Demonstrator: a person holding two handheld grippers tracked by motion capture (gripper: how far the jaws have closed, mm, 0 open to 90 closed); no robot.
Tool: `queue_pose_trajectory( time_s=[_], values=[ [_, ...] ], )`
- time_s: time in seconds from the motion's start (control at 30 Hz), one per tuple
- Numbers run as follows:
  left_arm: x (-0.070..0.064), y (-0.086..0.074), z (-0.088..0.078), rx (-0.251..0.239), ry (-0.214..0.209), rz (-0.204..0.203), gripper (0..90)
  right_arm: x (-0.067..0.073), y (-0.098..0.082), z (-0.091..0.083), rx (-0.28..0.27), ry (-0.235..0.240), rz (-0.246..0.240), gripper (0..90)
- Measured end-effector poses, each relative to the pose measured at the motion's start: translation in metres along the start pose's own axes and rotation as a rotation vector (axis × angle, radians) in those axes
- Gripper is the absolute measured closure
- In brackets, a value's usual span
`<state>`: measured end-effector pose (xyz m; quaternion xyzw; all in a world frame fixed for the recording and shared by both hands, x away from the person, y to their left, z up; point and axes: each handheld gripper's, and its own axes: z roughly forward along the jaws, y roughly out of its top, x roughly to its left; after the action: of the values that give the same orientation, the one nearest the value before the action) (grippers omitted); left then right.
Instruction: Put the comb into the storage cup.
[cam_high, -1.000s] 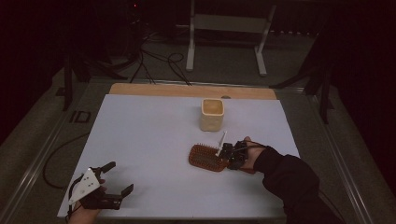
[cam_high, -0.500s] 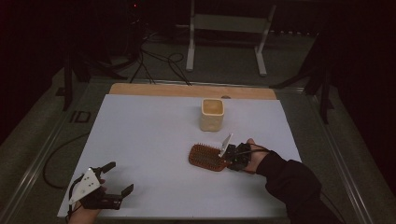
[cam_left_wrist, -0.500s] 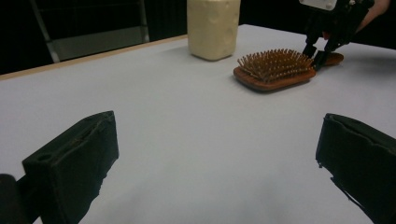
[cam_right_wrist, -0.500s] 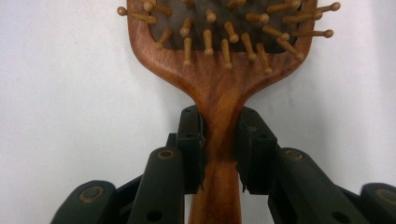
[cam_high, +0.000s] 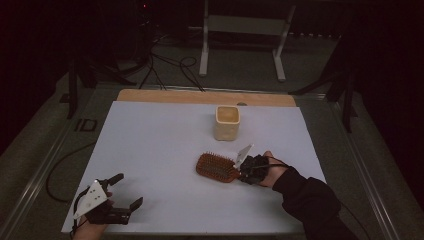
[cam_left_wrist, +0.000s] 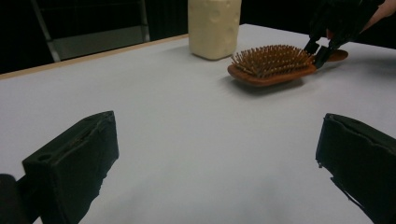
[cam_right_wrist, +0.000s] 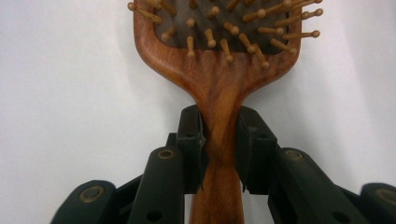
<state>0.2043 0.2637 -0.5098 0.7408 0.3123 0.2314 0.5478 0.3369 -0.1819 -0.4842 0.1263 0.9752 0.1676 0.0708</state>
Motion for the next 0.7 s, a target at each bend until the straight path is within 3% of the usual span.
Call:
queue_pose_trajectory(
  time_s=[0.37,0.67,0.7],
  values=[
    [0.0,0.0,0.0,-0.002,0.002,-0.002,0.0,0.005,-0.006,-0.012,-0.13,-0.027,0.04,73.2],
    [0.0,0.0,0.0,0.0,0.003,-0.002,0.0,0.014,-0.017,-0.024,-0.275,-0.102,0.126,73.2],
    [0.0,0.0,0.0,-0.001,0.003,-0.003,0.0,0.014,-0.019,-0.025,-0.292,-0.092,0.135,73.2]
  ],
)
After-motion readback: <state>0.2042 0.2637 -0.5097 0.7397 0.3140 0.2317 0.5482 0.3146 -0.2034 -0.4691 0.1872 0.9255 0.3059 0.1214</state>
